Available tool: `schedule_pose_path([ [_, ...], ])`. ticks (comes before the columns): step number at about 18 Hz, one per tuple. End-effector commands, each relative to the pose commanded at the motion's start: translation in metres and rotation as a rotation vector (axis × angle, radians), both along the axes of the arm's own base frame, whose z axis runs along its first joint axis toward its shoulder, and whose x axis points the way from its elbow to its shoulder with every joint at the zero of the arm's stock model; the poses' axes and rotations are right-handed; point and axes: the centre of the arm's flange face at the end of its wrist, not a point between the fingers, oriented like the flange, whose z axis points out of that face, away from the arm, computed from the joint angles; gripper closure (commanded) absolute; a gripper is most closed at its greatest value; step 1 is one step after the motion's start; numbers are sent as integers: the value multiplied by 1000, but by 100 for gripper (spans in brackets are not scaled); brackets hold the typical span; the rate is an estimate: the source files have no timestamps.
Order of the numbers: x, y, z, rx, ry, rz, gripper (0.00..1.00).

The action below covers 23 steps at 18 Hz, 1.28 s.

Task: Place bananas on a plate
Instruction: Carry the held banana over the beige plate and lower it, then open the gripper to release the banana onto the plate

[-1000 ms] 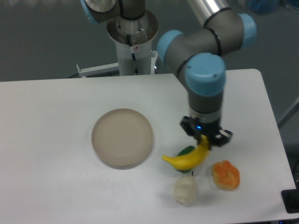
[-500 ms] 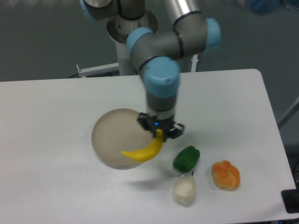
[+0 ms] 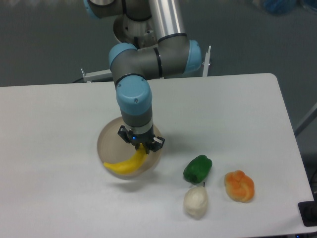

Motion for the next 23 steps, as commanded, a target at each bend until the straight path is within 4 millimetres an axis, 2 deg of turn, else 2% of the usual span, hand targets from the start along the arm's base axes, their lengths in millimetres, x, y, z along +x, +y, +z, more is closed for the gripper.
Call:
schedule_pose_path([
  [3,2,-2,-6,-16,2,-19,68],
  [5,11,-1,-9,-22,0,-33,68],
  [9,16,-7,-26,-50,-15,-27,68],
  [23,19,-1,-46,-70,-25,-39,67],
])
